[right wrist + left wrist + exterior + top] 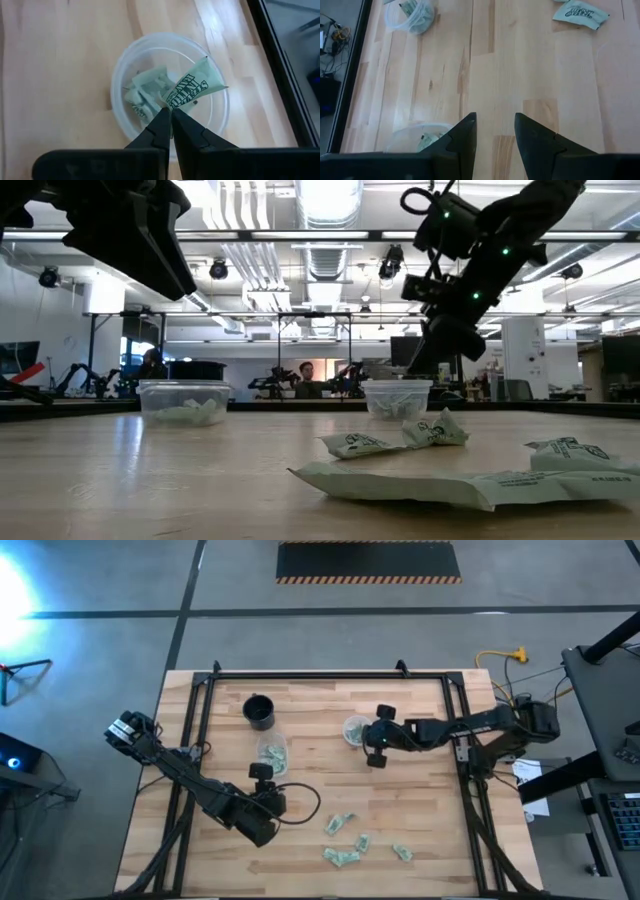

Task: Pick and place items into bin
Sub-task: Put the stevia packet into the right transparent bin, then put the stevia packet into the left transparent bin

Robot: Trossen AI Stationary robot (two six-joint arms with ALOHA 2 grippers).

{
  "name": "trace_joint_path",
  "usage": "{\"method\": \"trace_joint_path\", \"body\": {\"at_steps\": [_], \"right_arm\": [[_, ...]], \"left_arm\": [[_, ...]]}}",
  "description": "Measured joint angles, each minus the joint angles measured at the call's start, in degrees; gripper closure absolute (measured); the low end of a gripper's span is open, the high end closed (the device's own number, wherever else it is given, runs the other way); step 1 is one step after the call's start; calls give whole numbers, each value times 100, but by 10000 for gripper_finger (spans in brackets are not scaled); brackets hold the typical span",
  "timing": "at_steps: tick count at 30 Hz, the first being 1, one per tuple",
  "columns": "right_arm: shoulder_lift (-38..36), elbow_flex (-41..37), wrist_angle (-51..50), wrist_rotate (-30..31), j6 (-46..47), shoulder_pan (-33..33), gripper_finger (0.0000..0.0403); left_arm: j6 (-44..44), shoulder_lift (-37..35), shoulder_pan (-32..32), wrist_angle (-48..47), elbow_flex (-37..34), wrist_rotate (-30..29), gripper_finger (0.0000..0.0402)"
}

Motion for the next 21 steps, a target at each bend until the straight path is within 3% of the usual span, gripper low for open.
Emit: {"method": "trace_joint_path", "body": {"at_steps": [6,16,21], "right_arm": [[50,4,206,-12,20,-20,382],[-61,4,168,1,22,-23,264],[-501,4,-37,5,-33,213,233]], "left_arm": [[0,0,-1,4,-2,0,285],[-2,0,1,6,-9,0,285],[11,0,1,130,-18,0,285]]}}
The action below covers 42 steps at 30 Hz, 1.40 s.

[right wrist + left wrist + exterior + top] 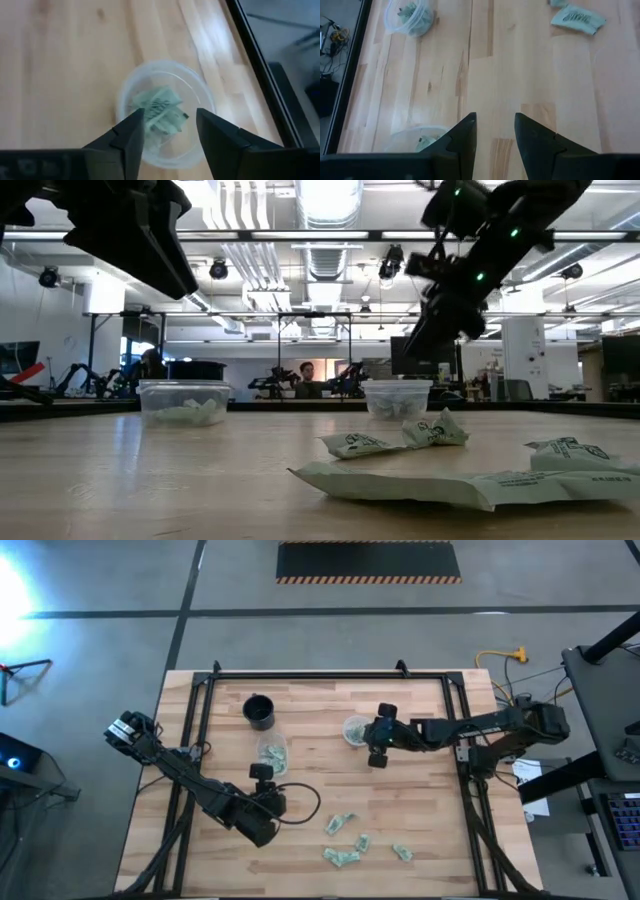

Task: Pick and place items into bin
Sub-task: Put the stevia packet into the left transparent bin

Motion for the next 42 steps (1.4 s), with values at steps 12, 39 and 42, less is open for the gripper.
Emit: {"method": "trace_joint_path", "body": {"at_steps": [12,39,42], "right_arm": [[-927,-11,-1034,-64,1002,2182,227],[395,-35,72,5,1794,3877,255],[547,-38,113,2,1782,3874,255]], "left_arm": [[2988,293,205,4057,-761,1471,285],[1250,2197,1017,4820,-175,3019,285],[1103,2219,1053,4781,-185,3005,285]]}}
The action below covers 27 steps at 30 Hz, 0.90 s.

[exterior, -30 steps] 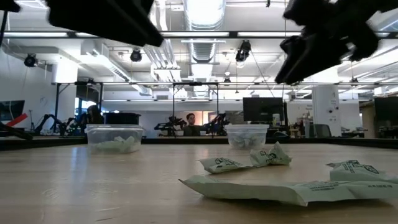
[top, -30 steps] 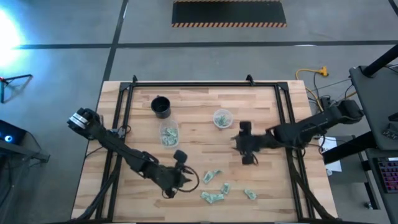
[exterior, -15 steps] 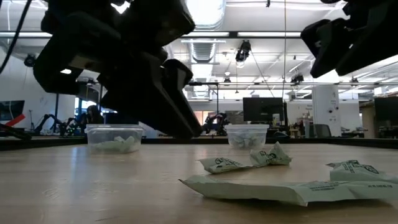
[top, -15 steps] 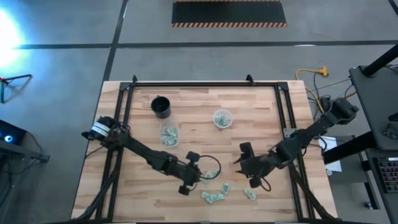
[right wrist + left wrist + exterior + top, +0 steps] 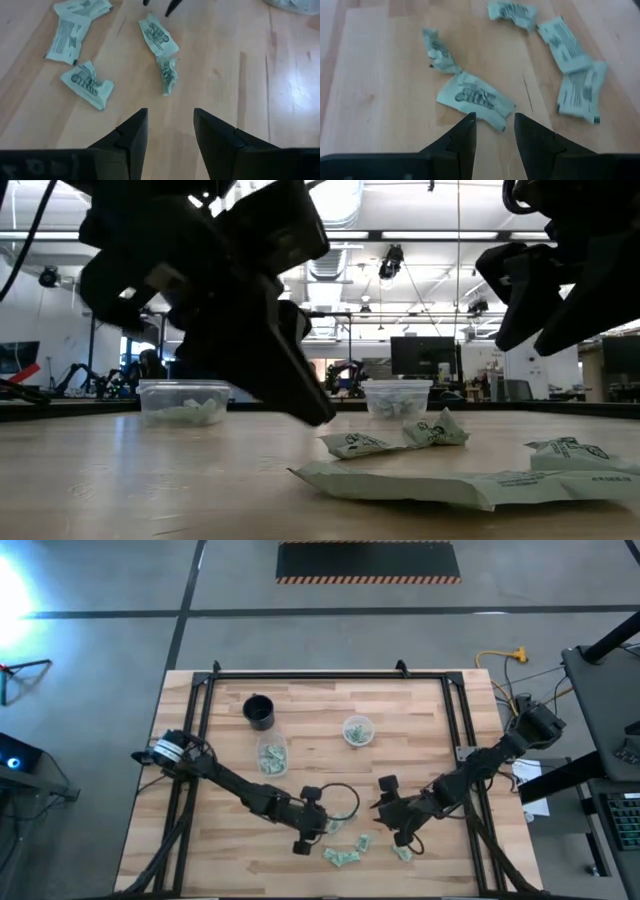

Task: Pick and place items into bin
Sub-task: Put the stevia packet into the left transparent bin

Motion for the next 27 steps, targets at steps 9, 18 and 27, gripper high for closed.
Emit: {"method": "trace_joint_path", "body": {"at_steps": [9,18,27], "right_arm": [[50,5,135,-2,-111,0,257],[32,5,129,-2,-132,0,260],[32,5,109,0,-158,0,266]], "left_arm": [[-257,245,114,133,-12,63,285],[-212,233,117,284,-12,124,285],[-208,373,168,533,-12,193,286]]}}
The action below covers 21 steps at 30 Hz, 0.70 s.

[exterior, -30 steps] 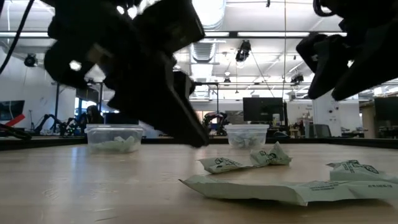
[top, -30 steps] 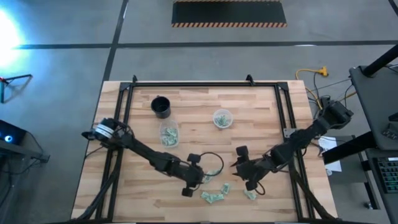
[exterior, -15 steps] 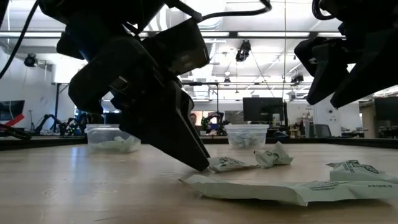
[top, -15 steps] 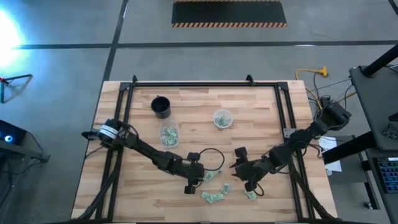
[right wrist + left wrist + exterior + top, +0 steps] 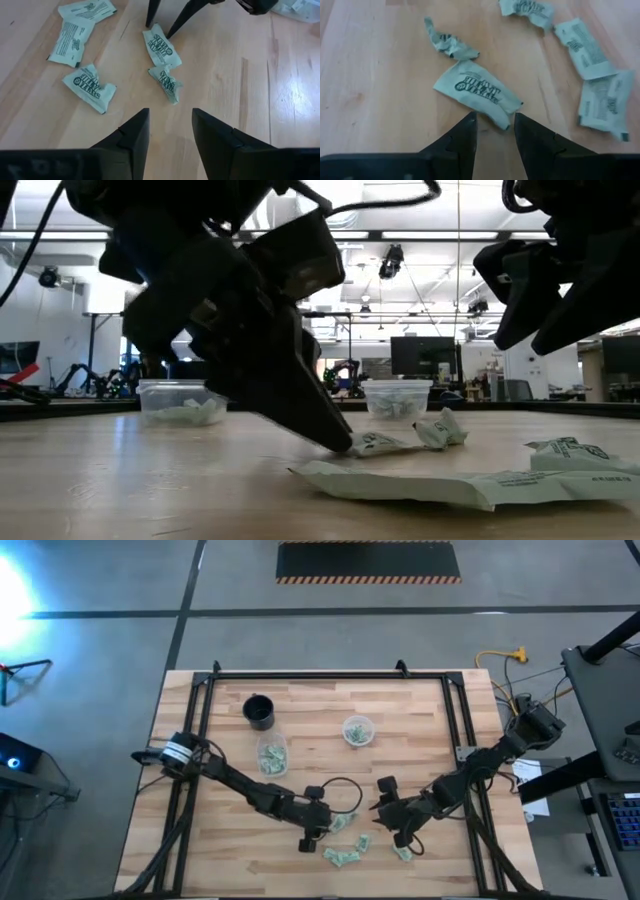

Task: Pick and place items into bin
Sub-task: Put the stevia packet into the left transparent bin

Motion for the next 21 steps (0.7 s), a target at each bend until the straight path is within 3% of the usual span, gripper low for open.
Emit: {"method": "trace_joint_path", "body": {"at_steps": [4,11,21], "right_arm": [[0,-2,-2,0,0,0,269],[0,-2,-4,2,8,0,272],[0,-55,7,4,153,-2,276]], "left_arm": [[9,62,28,81,4,-16,303],[256,60,60,81,2,1,392],[406,-216,55,-452,-11,-119,401]]}}
